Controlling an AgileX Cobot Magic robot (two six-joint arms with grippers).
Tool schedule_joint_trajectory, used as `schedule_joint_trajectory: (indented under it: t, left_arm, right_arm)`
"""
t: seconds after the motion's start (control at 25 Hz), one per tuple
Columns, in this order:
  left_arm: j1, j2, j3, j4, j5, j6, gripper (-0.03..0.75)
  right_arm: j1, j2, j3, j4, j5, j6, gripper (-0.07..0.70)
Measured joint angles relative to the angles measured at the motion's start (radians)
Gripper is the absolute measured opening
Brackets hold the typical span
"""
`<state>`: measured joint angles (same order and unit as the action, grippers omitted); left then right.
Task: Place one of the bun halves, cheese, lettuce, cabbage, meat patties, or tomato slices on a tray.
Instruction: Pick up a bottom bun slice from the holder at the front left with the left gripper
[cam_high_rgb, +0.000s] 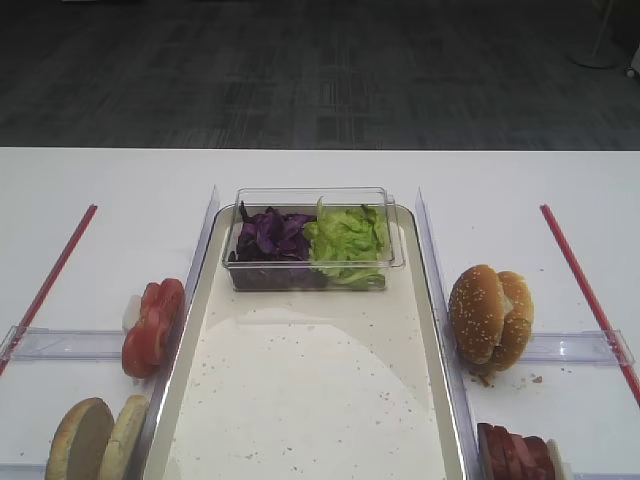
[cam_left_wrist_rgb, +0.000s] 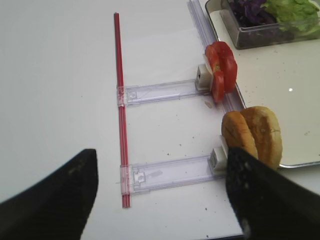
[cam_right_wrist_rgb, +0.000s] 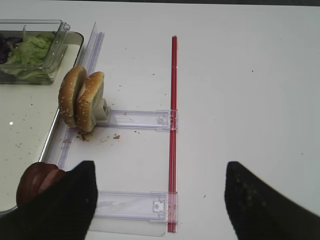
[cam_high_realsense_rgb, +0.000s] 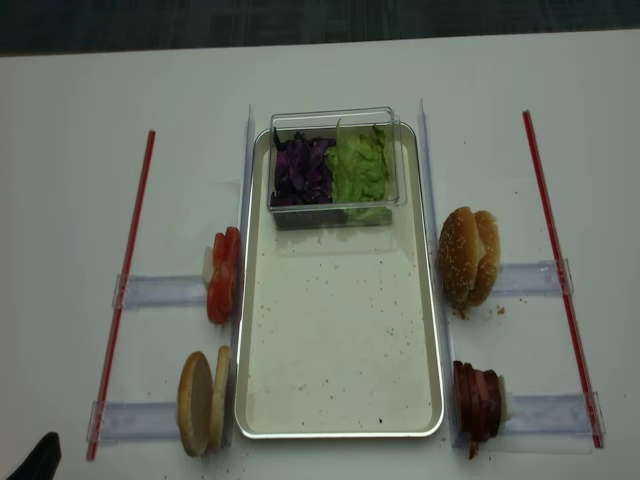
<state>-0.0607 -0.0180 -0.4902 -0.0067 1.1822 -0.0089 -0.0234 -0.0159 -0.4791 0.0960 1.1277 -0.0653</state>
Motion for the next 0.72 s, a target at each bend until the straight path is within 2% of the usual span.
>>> schedule_joint_trajectory:
  t: [0.72]
  left_arm:
    - [0.0, 0.0, 0.0, 0.0, 0.0, 0.0, 0.491]
  right_arm:
    - [0.0, 0.0, 0.0, 0.0, 0.0, 0.0, 0.552]
